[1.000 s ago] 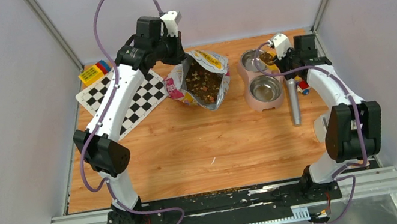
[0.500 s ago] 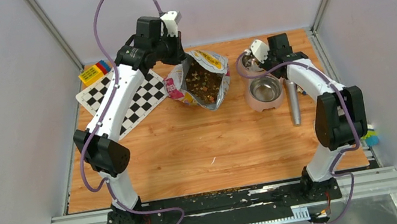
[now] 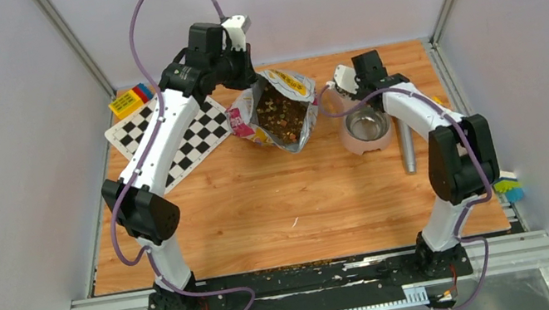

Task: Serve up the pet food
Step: Pour the pet food into the pet food bowl.

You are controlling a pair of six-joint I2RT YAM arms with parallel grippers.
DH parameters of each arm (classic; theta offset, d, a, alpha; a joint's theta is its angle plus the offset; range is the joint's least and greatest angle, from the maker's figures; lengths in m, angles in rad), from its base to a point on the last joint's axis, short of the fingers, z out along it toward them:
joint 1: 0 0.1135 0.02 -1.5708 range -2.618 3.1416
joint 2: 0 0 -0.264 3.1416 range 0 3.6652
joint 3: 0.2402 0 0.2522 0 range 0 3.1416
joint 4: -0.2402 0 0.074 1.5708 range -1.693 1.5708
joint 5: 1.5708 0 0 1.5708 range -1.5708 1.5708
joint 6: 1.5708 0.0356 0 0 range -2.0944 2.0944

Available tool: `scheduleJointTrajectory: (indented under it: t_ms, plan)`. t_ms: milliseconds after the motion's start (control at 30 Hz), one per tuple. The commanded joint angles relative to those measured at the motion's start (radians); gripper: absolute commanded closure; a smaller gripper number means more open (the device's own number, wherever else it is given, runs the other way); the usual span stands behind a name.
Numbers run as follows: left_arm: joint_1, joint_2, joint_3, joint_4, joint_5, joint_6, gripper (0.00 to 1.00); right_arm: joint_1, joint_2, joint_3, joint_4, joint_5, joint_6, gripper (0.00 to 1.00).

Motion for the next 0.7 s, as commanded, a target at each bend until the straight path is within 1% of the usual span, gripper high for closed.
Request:
scheduleJointTrajectory:
  t_ms: [0, 267, 400, 533, 667]
  plan:
    - [0.021, -0.046, 0.03, 0.057, -0.029, -0.01, 1.0, 0.034, 0.002, 0.041, 0.021, 0.103, -0.087, 1.0]
    - [0.022, -0.046, 0.025, 0.058, -0.029, -0.009, 1.0, 0.09, 0.001, 0.01, 0.08, 0.204, -0.21, 1.0]
    - [0.021, -0.049, 0.024, 0.057, -0.029, -0.011, 1.0, 0.118, 0.001, -0.024, 0.16, 0.271, -0.309, 1.0]
    - [0.022, -0.056, 0.016, 0.062, -0.03, -0.011, 1.0, 0.134, 0.005, -0.053, 0.207, 0.323, -0.405, 1.0]
    - [0.021, -0.064, 0.009, 0.065, -0.032, -0.009, 1.0, 0.146, 0.005, -0.059, 0.231, 0.349, -0.466, 1.0]
